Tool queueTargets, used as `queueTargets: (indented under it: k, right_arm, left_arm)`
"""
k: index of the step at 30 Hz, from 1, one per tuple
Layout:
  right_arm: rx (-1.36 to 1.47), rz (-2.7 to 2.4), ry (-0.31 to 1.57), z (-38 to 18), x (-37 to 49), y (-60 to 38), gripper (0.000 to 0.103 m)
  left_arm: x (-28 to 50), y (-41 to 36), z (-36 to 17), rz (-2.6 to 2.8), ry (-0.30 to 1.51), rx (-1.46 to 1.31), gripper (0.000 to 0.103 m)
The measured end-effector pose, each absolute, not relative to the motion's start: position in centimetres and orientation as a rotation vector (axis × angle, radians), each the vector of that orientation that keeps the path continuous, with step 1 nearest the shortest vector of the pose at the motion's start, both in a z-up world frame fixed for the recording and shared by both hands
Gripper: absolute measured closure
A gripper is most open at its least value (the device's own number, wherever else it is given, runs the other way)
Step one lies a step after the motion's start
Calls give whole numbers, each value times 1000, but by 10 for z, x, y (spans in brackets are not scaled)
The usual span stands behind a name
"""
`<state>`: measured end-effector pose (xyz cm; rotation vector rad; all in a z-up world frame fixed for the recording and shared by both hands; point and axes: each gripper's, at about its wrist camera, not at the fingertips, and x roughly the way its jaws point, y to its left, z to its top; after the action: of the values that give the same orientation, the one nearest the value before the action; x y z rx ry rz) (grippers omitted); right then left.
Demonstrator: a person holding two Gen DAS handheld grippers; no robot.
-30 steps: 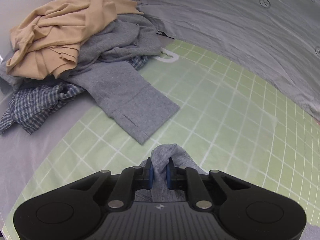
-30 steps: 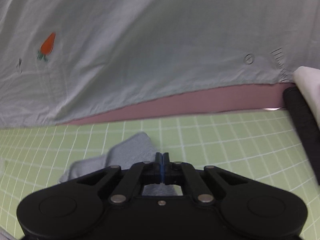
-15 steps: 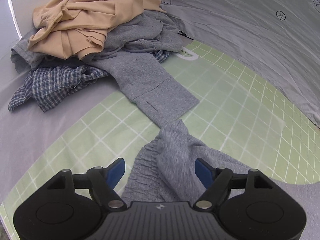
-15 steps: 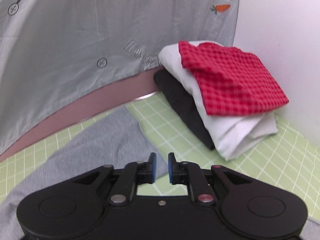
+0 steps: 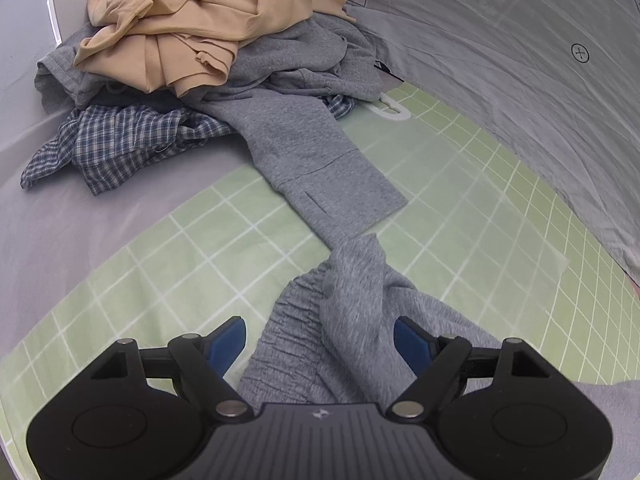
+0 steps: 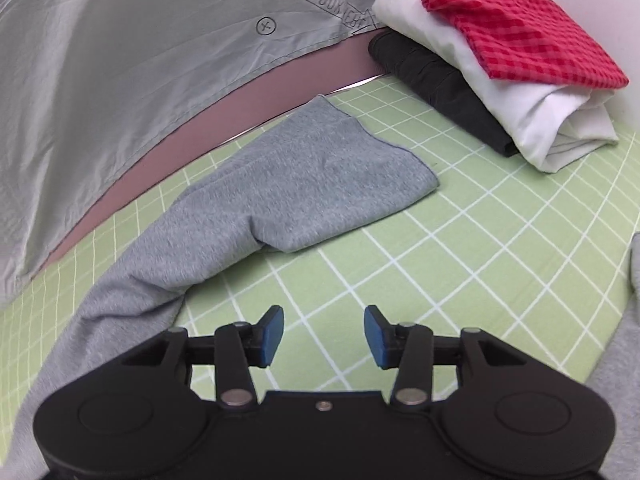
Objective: Fold clothes
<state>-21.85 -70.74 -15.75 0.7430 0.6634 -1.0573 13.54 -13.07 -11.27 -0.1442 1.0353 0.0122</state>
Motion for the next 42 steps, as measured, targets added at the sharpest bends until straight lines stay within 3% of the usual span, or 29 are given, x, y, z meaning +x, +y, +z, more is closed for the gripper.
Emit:
queueTargets:
  k: [7, 11, 15, 17, 18, 19, 21, 24, 29, 35, 37, 39, 41, 42]
  right_arm:
    - [1033, -1124, 452, -169, -213, -750, 52]
    - [1088, -1179, 446, -179, -196, -768, 53]
    - [969, -1230, 533, -182, -171, -776, 54]
    - [895, -1245, 588, -180, -162, -777, 65]
    - [855, -1258, 579, -172, -168, -774, 75]
    - [815, -1271, 571, -163, -174, -771, 103]
    - [735, -1295, 553, -145, -187, -764, 103]
    - [615, -1328, 526, -119, -205, -755, 103]
    - [427, -1377, 495, -79, -237, -740, 103]
    - [480, -1466, 823, -130, -314, -730, 103]
    - [491, -1488, 924, -146, -336, -726, 102]
    - [468, -1487, 952, -155, -334, -718, 91]
    - [484, -1443, 903, -151, -318, -717, 64]
    - [492, -1421, 878, -149, -309, -716, 61]
  left_arm:
    - [163, -141, -123, 27, 1045, -116, 21]
    - [177, -142, -129, 48, 1065, -117, 21]
    - [184, -147, -131, 32, 1065, -94, 25]
    - [186, -152, -133, 23, 1066, -73, 37]
    - [187, -155, -134, 22, 1069, -66, 51]
    - [187, -156, -135, 28, 1068, -61, 66]
    - [187, -159, -134, 35, 1058, -45, 84]
    - [177, -155, -123, 43, 1012, -63, 88]
    - [150, -134, -101, 61, 977, -107, 88]
    - [121, -121, -124, 81, 1090, -73, 87]
    - [115, -123, -125, 54, 1081, -32, 81]
    - [115, -125, -118, 38, 1067, -25, 77]
    - [117, -126, -112, 23, 1046, -35, 70]
    - [119, -126, -109, 19, 1038, -46, 65]
